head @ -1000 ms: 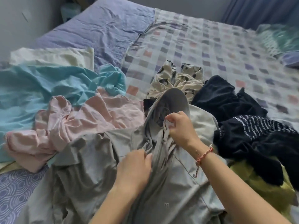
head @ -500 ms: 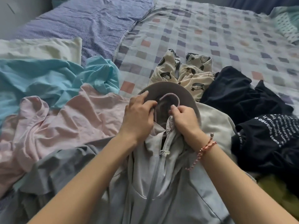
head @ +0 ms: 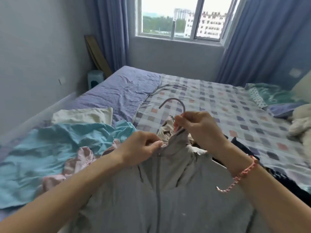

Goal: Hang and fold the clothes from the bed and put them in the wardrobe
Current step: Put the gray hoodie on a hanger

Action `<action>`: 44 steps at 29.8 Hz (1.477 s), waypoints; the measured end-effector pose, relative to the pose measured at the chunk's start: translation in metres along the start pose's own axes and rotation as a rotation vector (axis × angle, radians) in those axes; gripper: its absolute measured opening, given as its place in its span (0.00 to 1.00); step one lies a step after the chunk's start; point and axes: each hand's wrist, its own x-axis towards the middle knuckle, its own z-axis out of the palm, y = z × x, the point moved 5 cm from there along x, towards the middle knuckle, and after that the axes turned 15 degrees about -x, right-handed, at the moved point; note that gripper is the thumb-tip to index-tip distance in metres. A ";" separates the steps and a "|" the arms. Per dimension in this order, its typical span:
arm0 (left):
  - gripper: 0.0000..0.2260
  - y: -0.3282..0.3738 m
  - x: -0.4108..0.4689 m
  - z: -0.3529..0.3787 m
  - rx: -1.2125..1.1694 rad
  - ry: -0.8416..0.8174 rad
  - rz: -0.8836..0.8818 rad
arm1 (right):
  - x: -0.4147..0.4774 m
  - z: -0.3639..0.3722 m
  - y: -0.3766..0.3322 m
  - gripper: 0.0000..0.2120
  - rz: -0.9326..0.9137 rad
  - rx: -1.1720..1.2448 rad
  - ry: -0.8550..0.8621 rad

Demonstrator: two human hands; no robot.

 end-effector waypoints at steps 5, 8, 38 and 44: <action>0.16 0.125 -0.059 -0.069 0.321 0.022 0.067 | -0.043 -0.090 -0.122 0.11 -0.151 0.012 0.039; 0.18 0.168 -0.081 -0.105 0.249 0.256 0.008 | -0.060 -0.119 -0.168 0.11 -0.199 0.030 0.011; 0.08 0.347 -0.425 -0.286 0.105 1.085 -0.190 | -0.222 -0.120 -0.507 0.13 -0.627 0.386 -0.308; 0.09 0.321 -0.510 -0.259 -0.808 1.461 -0.066 | -0.239 -0.049 -0.550 0.14 -0.740 0.499 -0.664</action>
